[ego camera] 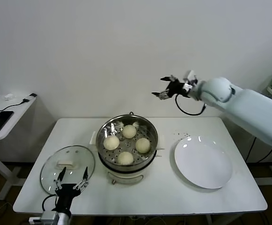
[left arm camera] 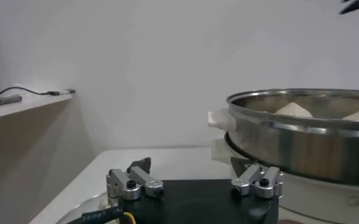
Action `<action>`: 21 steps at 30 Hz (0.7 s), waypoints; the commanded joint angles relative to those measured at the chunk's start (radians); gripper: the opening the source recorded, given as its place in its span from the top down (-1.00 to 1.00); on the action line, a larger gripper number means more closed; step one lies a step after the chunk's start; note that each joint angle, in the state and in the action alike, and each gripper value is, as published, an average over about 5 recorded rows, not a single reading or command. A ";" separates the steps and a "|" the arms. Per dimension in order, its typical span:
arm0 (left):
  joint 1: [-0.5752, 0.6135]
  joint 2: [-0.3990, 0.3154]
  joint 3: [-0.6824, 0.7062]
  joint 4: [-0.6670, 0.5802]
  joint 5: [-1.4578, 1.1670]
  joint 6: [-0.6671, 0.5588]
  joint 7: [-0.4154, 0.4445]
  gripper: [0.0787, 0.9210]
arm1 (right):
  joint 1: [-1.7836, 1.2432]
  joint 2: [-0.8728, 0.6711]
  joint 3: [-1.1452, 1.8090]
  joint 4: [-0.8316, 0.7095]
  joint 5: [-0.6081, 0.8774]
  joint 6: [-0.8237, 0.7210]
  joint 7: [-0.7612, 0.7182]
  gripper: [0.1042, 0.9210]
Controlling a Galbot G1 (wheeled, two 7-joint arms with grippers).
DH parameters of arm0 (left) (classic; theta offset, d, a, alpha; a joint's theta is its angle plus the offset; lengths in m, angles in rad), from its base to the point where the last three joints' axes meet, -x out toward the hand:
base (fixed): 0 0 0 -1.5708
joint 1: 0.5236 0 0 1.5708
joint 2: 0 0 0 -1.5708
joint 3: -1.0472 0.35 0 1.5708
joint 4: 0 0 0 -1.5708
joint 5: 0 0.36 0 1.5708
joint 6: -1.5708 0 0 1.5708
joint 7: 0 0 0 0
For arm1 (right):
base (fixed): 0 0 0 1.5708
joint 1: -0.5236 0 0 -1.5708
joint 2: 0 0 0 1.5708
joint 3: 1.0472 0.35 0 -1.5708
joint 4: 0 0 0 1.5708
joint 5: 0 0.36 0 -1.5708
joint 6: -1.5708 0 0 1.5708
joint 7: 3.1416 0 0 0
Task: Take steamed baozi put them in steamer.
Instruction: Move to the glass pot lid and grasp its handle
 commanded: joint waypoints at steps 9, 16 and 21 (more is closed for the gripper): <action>-0.077 0.001 -0.008 0.090 0.029 -0.052 -0.025 -0.77 | -1.345 0.127 1.281 0.198 -0.301 0.286 0.227 -0.76; -0.073 0.014 -0.023 0.102 0.121 -0.119 -0.030 -0.77 | -1.513 0.353 1.398 0.189 -0.363 0.400 0.215 -0.76; -0.070 0.010 -0.035 0.112 0.212 -0.157 -0.051 -0.77 | -1.593 0.469 1.400 0.180 -0.370 0.469 0.198 -0.76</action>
